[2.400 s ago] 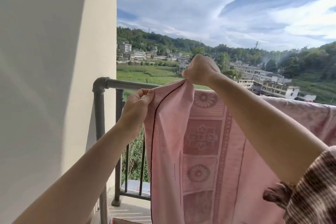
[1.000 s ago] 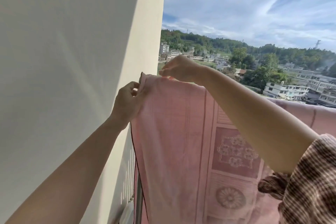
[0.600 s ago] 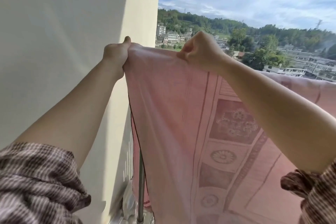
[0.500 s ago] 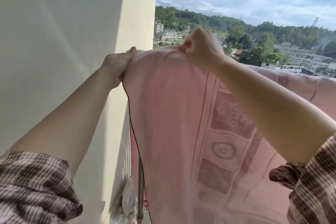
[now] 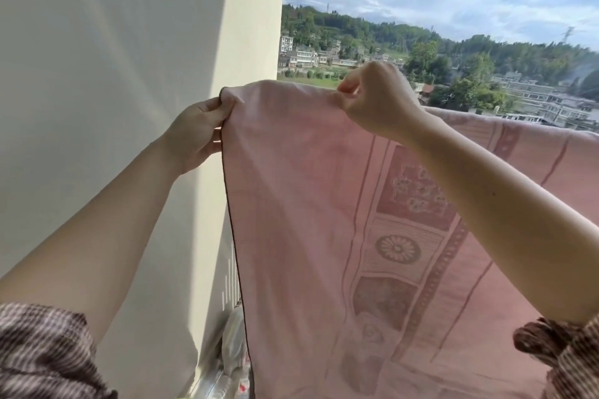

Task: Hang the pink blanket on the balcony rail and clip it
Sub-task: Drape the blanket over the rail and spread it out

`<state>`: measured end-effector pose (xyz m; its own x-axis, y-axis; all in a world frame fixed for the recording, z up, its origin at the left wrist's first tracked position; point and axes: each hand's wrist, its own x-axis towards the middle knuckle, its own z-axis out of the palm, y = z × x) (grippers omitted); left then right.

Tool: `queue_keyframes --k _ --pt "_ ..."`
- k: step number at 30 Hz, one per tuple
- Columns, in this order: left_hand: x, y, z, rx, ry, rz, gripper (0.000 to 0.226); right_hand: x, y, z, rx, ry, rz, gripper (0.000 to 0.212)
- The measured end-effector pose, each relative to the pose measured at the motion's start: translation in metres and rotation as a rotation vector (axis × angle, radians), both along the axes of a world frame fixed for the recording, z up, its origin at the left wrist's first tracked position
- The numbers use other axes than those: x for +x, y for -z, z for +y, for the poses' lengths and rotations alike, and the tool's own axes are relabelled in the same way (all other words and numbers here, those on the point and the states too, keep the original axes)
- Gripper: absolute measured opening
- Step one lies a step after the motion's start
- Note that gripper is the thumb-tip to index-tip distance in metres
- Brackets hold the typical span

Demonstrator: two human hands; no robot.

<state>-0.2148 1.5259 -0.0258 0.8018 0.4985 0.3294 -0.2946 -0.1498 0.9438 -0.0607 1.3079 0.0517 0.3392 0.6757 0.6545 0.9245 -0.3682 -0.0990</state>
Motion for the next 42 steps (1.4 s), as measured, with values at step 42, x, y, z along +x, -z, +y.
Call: queue_keyframes --k 42 --pt "0.081 -0.029 -0.089 0.490 -0.848 -0.247 0.042 0.035 0.034 -0.135 0.094 0.325 -0.138 0.026"
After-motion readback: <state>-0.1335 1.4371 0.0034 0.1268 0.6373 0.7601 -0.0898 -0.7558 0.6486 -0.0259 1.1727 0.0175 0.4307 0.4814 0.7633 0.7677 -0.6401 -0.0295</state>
